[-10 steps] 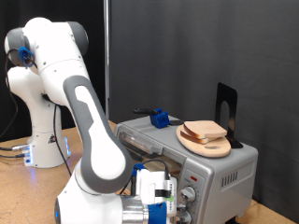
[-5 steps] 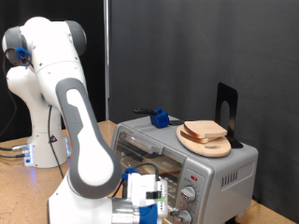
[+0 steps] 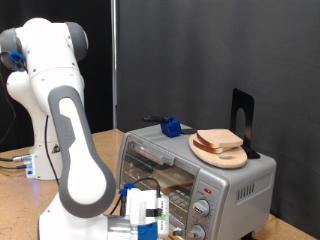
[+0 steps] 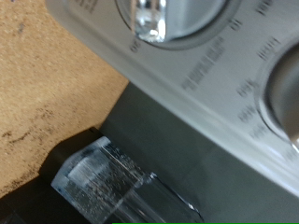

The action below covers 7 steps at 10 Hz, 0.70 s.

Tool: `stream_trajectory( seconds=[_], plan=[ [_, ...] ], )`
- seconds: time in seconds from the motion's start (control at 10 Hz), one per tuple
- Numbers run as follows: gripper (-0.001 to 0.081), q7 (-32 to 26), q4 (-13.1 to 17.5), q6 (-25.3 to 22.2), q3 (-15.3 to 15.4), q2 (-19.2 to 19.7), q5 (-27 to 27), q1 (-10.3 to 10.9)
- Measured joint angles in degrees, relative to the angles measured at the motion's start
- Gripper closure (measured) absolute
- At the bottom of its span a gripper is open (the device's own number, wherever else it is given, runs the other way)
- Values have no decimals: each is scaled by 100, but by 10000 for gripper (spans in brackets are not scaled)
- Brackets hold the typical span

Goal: Make a piece of toast with the oven

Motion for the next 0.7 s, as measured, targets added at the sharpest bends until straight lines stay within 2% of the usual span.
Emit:
stream_trajectory(
  seconds=[0.4, 0.5, 0.6, 0.7],
  plan=[
    [618, 651, -150, -308, 15, -242, 76, -301],
    [532, 874, -214, -350, 3, -358, 70, -369],
    [532, 1087, -281, -404, -14, -484, 54, -441],
    [328, 1303, -344, -476, -43, -620, 10, -519]
  ],
)
